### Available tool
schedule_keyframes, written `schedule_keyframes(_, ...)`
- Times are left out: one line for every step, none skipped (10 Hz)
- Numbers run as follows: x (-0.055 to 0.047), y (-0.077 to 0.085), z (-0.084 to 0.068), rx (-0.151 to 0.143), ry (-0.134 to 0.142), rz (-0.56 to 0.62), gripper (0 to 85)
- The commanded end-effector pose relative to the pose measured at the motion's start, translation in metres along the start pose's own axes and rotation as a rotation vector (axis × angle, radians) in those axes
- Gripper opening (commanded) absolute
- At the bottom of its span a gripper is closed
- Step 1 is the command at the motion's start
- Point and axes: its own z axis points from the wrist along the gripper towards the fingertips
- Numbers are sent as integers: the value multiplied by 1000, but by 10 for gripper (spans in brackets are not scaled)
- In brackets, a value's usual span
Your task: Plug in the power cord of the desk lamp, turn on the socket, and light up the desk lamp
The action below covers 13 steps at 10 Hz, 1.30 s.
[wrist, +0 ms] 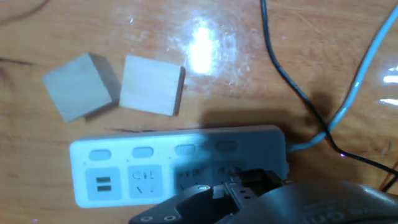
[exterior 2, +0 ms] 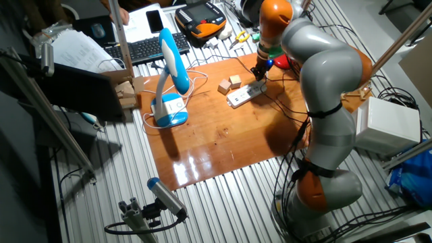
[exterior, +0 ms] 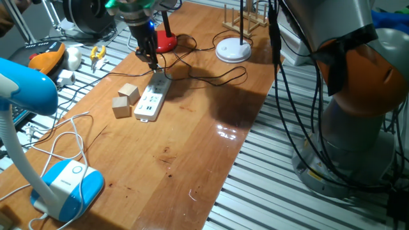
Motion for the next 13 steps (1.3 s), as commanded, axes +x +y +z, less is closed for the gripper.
schedule_keyframes(3,3,4,16,-5,-10,0)
schedule_keyframes(6,3,6,9,-10,-7,0)
schedule_keyframes(8,1,8,13,-12,-11,0)
schedule_keyframes(10,-1,12,13,-15,-15,0)
schedule_keyframes(13,2,19,5,-19,-11,0)
schedule_keyframes(16,6,27,4,-28,0,0)
schedule_keyframes(18,9,35,7,-42,1,0)
schedule_keyframes(17,10,39,7,-50,-2,0)
schedule_keyframes(15,11,42,8,-56,-3,0)
schedule_keyframes(13,10,43,6,-58,-6,0)
schedule_keyframes(11,10,43,4,-58,-6,0)
schedule_keyframes(9,9,40,1,-53,-11,0)
schedule_keyframes(6,7,35,-1,-41,-14,0)
